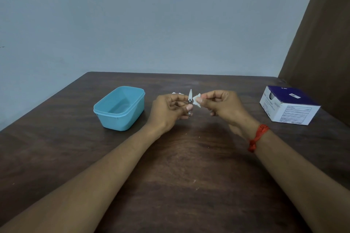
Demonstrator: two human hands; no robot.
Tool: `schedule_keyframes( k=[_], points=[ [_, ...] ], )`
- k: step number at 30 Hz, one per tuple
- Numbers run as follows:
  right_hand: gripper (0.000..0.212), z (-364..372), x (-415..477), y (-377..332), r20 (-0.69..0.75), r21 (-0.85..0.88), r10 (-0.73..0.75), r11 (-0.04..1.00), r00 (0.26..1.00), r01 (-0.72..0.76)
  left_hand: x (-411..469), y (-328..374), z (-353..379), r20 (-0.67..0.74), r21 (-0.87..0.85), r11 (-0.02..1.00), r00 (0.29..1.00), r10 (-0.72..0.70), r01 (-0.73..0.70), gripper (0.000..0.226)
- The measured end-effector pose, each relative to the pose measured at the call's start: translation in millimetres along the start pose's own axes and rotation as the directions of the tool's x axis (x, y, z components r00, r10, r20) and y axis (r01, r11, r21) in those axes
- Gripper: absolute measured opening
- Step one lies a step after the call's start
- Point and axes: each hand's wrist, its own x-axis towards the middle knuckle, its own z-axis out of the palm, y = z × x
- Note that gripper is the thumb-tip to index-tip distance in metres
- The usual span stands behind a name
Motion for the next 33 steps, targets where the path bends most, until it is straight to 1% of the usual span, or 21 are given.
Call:
schedule_keyframes(
  k=[4,7,9,13,15,18,20,22,24,26,28,29,31,33],
  points=[
    [0.012,4.4,-1.2,2.3,-0.005,-0.042,0.009,0.999,1.0,-0.009,-2.0,1.2,0.2,0.016,0.093,0.993,0.998,0.065,-0.066,0.029],
    [0.013,5.1,-1.1,2.8,0.003,-0.062,0.012,0.998,1.0,-0.012,-2.6,3.1,-1.6,0.026,0.148,0.985,0.996,0.084,-0.087,0.032],
    [0.014,5.8,-1.4,3.6,-0.003,-0.058,0.014,0.998,1.0,-0.014,-3.4,4.0,-1.6,0.036,0.142,0.986,0.996,0.078,-0.082,0.032],
    [0.016,4.9,1.0,3.8,-0.087,-0.039,-0.022,0.999,0.996,0.018,-5.2,3.4,1.1,0.044,0.108,0.993,0.998,0.049,-0.053,0.029],
    [0.015,3.2,1.3,4.8,-0.057,-0.066,-0.049,0.997,0.997,0.046,-5.4,2.8,1.9,0.055,0.1,0.994,0.998,0.035,-0.04,0.03],
    [0.018,5.0,-1.2,8.2,0.024,-0.167,-0.054,0.984,0.998,0.057,-4.6,1.7,1.5,0.049,0.043,0.999,0.999,0.004,-0.006,0.03],
    [0.018,7.1,-0.4,8.9,-0.024,-0.186,-0.076,0.98,0.997,0.071,-4.2,0.7,1.4,0.051,0.026,1.0,0.999,-0.01,0.008,0.029],
    [0.017,7.6,2.1,7.9,-0.118,-0.135,-0.108,0.987,0.987,0.092,-4.7,0.1,2.0,0.067,0.014,1.0,0.997,-0.023,0.022,0.028],
    [0.016,5.9,4.0,6.7,-0.159,-0.096,-0.118,0.99,0.98,0.103,-5.0,0.2,3.0,0.077,0.012,0.999,0.996,-0.034,0.034,0.028],
    [0.016,4.5,3.1,6.9,-0.099,-0.104,-0.115,0.989,0.989,0.104,-5.0,0.2,3.2,0.072,0.013,0.999,0.997,-0.035,0.034,0.028],
    [0.017,5.1,0.5,8.7,-0.011,-0.162,-0.087,0.983,0.996,0.084,-5.0,0.4,2.7,0.059,0.02,0.999,0.998,-0.034,0.033,0.029],
    [0.018,5.7,-0.5,9.5,0.004,-0.188,-0.075,0.979,0.997,0.074,-4.9,0.3,2.3,0.057,0.021,0.999,0.998,-0.036,0.035,0.029],
    [0.018,6.4,-0.1,9.6,-0.037,-0.194,-0.085,0.978,0.996,0.076,-4.5,0.1,2.2,0.063,0.023,0.999,0.997,-0.042,0.04,0.029],
    [0.017,5.6,2.8,8.4,-0.121,-0.161,-0.123,0.982,0.985,0.103,-4.2,0.0,3.0,0.077,0.027,0.999,0.996,-0.047,0.045,0.028]
  ],
)
